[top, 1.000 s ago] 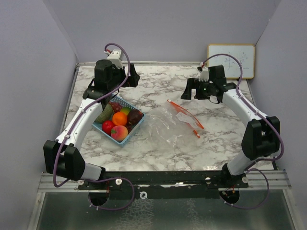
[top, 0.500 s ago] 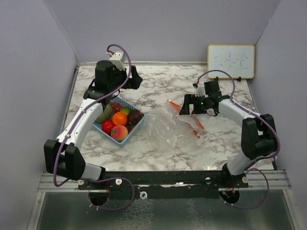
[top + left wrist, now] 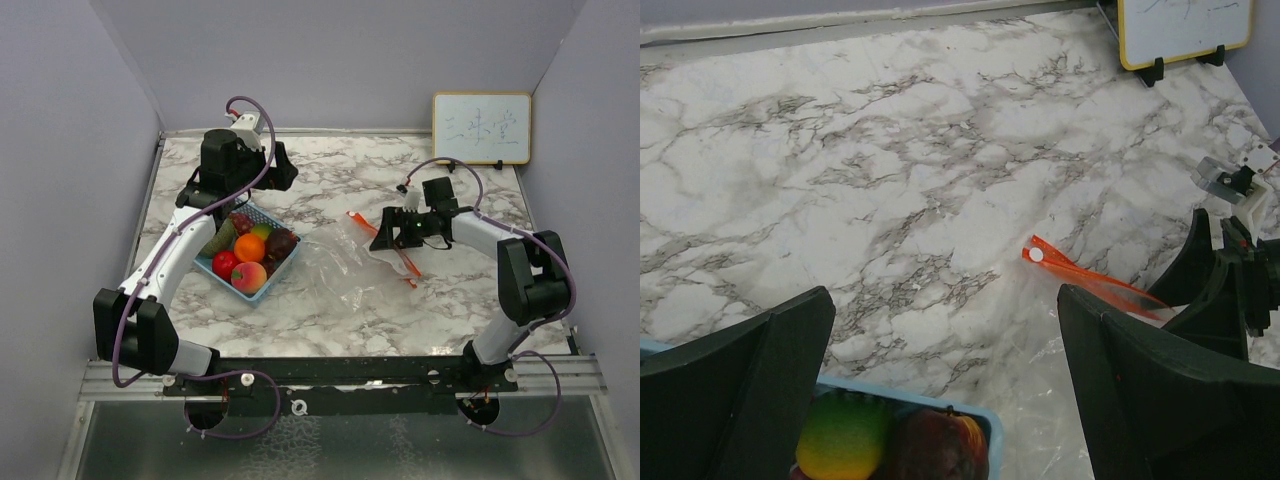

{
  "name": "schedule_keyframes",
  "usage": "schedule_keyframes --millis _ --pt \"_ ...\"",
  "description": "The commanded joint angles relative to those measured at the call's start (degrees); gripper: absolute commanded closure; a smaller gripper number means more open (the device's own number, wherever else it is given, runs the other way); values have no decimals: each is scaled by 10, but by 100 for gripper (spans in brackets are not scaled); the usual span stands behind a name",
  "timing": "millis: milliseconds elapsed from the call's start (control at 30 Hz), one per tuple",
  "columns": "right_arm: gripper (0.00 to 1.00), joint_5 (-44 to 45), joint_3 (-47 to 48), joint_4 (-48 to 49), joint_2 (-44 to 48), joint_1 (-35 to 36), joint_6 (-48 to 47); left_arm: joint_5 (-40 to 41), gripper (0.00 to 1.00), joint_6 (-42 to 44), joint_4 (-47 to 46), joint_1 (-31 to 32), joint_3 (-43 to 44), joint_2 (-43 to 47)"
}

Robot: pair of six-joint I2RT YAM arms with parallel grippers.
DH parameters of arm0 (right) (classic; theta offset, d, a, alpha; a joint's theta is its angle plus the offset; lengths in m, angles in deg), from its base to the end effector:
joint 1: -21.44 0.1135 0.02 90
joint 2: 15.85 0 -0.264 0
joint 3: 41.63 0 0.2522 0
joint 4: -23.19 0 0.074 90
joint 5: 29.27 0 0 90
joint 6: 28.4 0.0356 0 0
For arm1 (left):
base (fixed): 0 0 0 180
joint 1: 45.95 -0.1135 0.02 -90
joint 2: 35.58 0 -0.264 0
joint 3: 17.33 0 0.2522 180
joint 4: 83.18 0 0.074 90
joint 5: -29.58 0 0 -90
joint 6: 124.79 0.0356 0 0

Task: Place the food in the zip-top bag and seal the zipper
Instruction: Pick up the zipper food storage bag at the center of the board, then open the zipper of the food storage bag.

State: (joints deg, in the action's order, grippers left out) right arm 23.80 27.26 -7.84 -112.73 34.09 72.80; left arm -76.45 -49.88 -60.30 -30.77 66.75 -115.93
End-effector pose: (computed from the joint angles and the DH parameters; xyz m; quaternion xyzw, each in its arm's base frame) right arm 0.3144 0.0925 0.1694 -0.0961 0.9129 0.3510 0.1848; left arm 0.3156 -0.0958 0.3547 0.0815 0.8069 -0.2595 0.5244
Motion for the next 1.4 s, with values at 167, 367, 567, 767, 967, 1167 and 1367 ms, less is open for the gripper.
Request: schedule_keyframes --millis 167,367,567,767,967,1167,1367 --pt "95 1 50 -28 53 -2 -21 -34 6 -17 -7 0 10 -7" --pt "98 51 141 -98 118 -2 -42 -94 19 -66 15 0 62 -30" --pt "98 159 223 -142 135 5 -91 -178 28 -203 -23 0 101 -50" --pt "98 309 275 -109 119 49 -111 -229 35 -386 -120 9 98 -75" --pt "98 412 329 -80 80 108 -138 -217 42 -459 -103 47 129 -125" --pt "98 421 332 -73 64 145 -142 -187 41 -495 -96 70 152 -164" --pt "98 443 305 -61 70 193 -139 -185 41 -541 -110 83 169 -210"
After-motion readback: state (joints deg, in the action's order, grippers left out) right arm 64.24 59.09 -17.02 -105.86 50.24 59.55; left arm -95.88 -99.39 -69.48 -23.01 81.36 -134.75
